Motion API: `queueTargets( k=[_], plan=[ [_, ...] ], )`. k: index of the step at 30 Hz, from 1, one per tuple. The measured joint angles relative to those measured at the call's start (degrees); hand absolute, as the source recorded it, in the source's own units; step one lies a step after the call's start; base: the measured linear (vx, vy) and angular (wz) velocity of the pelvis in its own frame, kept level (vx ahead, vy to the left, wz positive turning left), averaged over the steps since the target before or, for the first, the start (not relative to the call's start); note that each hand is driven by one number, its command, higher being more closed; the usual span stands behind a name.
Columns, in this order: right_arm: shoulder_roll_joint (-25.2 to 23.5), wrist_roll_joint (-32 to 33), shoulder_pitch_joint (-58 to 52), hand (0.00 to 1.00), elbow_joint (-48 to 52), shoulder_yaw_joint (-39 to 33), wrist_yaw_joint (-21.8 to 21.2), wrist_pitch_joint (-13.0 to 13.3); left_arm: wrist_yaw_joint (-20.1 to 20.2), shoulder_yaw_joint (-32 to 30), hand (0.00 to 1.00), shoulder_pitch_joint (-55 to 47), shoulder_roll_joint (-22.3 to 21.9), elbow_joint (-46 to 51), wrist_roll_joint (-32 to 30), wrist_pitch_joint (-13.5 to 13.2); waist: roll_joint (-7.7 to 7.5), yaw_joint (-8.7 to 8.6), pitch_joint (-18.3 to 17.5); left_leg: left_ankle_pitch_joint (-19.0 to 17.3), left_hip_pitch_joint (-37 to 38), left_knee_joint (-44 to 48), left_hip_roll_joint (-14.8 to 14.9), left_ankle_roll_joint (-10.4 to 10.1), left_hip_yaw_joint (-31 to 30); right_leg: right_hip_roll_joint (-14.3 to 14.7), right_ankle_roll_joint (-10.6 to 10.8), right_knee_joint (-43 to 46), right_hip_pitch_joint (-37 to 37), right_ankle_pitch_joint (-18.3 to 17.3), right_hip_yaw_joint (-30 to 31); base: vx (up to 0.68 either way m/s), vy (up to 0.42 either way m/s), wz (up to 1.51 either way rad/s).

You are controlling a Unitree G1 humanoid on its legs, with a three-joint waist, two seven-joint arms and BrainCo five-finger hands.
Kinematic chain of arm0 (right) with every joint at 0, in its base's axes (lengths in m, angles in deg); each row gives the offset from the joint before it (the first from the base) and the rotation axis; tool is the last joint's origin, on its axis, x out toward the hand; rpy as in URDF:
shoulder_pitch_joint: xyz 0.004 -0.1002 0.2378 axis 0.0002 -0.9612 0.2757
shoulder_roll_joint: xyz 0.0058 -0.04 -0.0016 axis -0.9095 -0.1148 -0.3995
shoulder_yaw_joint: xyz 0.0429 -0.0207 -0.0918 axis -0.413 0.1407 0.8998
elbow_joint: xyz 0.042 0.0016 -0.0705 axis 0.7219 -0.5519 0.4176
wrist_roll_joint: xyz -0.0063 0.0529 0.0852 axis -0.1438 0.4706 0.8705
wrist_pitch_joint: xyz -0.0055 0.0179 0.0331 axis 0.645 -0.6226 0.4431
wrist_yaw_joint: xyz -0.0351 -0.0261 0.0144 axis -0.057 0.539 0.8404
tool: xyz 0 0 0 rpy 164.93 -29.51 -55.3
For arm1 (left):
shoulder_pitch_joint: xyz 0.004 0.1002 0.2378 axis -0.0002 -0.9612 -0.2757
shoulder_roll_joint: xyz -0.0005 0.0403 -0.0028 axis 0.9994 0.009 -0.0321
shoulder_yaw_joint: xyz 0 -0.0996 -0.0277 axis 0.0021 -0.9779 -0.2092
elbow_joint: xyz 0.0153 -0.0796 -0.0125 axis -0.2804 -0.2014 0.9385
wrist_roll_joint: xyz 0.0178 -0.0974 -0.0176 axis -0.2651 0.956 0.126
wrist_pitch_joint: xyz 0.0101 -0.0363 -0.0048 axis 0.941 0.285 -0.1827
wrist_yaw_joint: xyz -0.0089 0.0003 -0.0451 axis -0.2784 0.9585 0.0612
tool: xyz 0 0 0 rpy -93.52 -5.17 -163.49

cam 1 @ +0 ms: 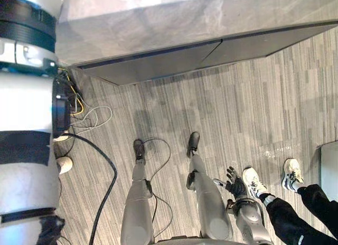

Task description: Organize washtable

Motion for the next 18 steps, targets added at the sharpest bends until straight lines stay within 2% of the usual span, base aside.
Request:
queueTargets(
  k=[4,9,18],
  plan=[
    [-0.01,-0.07,-0.04,0.0,2.35,-1.46,0.94,0.06,-0.08,-0.22,1.0,2.31,-1.22,0.0,0.45,-0.39,-0.15,0.42,-0.01,-0.12,-0.8,-0.01,0.48,-0.02,1.35,0.54,0.91,0.0,-1.69,0.63,1.35,-0.02,0.023,-0.16],
    [0.06,-0.07,-0.52,0.0,2.44,-2.67,1.02,0.03,-0.99,-0.66,1.0,2.4,-1.32,0.04,-0.42,-0.22,-0.16,0.2,-0.01,-0.12,-0.9,-0.01,0.95,-0.03,2.15,1.06,0.93,0.01,-2.21,0.64,2.45,-0.03,0.021,-0.09],
    [-0.12,-0.47,-1.89,0.0,1.8,-2.36,0.72,0.0,-1.04,-3.57,1.0,-1.42,-2.72,0.29,-6.17,-0.16,-0.17,0.1,-0.06,-0.27,1.31,0.0,1.12,-0.21,3.43,1.26,1.48,0.02,-0.74,1.01,3.35,-0.02,0.019,-0.06]
  ],
)
